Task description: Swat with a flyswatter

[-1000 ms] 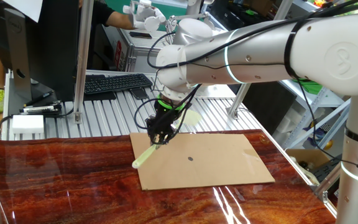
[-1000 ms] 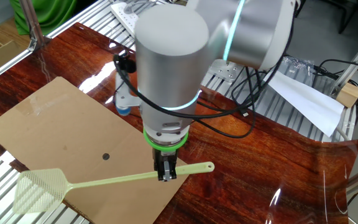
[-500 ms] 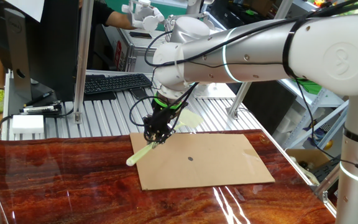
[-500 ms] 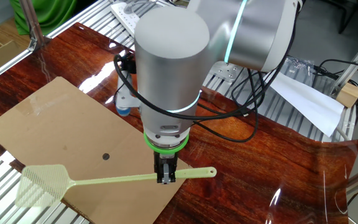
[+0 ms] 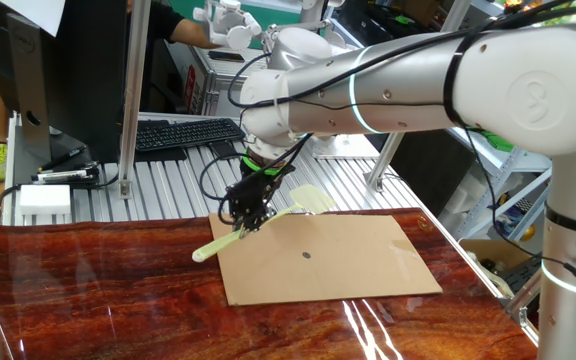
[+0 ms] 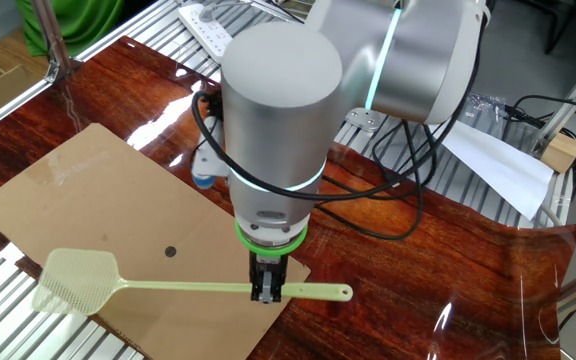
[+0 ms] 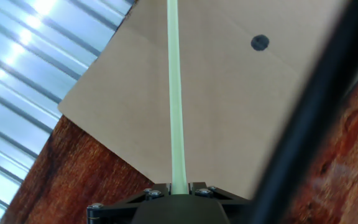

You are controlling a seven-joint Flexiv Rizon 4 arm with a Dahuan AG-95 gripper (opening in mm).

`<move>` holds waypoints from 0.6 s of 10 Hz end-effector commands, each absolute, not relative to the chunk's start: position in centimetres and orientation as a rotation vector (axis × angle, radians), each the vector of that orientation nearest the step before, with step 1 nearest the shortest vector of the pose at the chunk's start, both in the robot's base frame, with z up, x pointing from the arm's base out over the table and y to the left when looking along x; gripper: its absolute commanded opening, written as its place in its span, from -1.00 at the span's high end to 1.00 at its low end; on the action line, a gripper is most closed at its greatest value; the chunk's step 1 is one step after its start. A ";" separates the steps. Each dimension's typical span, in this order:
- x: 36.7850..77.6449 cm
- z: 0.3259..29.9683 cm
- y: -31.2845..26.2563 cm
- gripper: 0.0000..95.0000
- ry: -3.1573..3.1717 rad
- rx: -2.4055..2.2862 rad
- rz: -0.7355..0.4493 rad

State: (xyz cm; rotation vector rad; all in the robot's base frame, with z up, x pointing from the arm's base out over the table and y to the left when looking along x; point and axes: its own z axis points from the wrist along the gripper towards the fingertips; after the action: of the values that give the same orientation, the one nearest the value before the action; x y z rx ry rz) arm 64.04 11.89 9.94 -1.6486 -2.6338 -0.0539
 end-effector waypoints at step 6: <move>64.8 10.2 14.0 1.00 -2.526 -1.785 -0.026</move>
State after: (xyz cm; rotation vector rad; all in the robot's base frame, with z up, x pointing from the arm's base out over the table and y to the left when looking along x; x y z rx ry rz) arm 64.99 14.02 10.23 -1.7894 -2.5224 -0.0247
